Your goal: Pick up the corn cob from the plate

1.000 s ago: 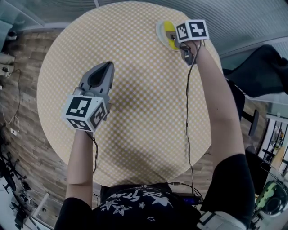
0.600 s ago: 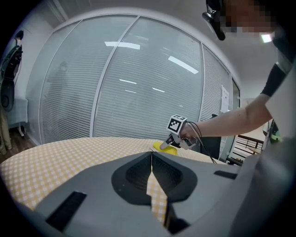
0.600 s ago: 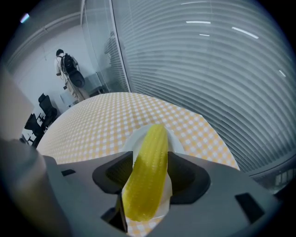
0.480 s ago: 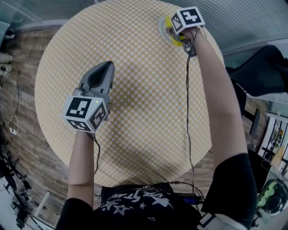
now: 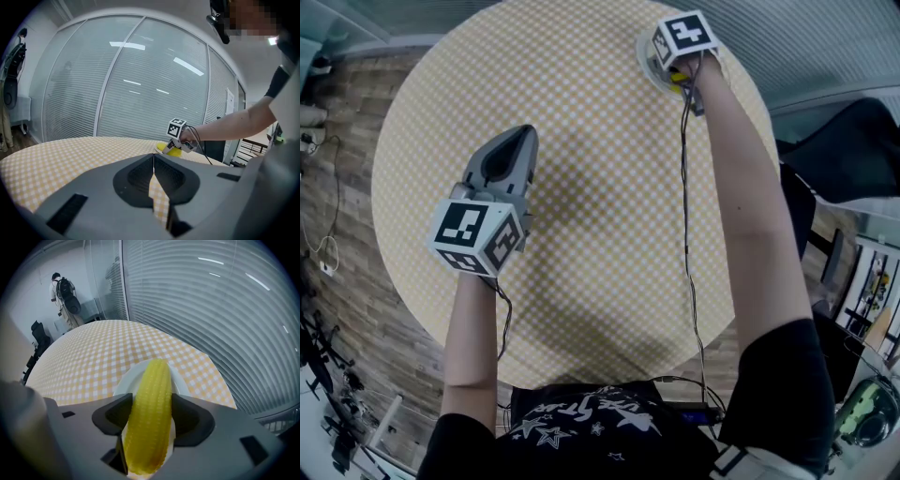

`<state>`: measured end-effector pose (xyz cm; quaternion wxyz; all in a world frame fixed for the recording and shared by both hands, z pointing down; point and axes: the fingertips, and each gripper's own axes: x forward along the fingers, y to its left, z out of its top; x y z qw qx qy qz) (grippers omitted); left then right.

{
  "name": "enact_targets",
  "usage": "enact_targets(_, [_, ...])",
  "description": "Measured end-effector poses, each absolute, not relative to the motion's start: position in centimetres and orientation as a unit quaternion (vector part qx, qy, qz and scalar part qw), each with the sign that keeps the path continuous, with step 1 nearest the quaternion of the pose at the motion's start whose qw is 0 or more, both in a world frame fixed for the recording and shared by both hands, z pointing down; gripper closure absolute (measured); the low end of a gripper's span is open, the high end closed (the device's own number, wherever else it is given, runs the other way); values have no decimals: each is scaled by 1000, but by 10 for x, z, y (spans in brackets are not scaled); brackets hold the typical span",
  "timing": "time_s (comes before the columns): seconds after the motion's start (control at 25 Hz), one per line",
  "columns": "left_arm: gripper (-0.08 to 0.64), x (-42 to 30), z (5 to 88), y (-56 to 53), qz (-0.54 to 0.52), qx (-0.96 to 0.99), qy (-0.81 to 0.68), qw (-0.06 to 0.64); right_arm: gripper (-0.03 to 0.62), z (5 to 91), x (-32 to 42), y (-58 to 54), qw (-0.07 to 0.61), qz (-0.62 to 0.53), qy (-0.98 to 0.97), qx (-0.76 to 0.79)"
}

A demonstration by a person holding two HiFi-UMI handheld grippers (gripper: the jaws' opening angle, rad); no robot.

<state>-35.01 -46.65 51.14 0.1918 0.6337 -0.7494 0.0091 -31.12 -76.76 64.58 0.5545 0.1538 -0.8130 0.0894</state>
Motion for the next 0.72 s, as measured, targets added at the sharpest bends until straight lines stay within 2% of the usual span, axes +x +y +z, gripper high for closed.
enact_targets(0.44, [549,-353,510,-461,14,637,-745,196,344,634,-313,-770,519,48,-840,152])
enact_targets(0.72, [549,-341,473,-449,5,647,-742,175,344,574,-296,-759,424,138,-880,161])
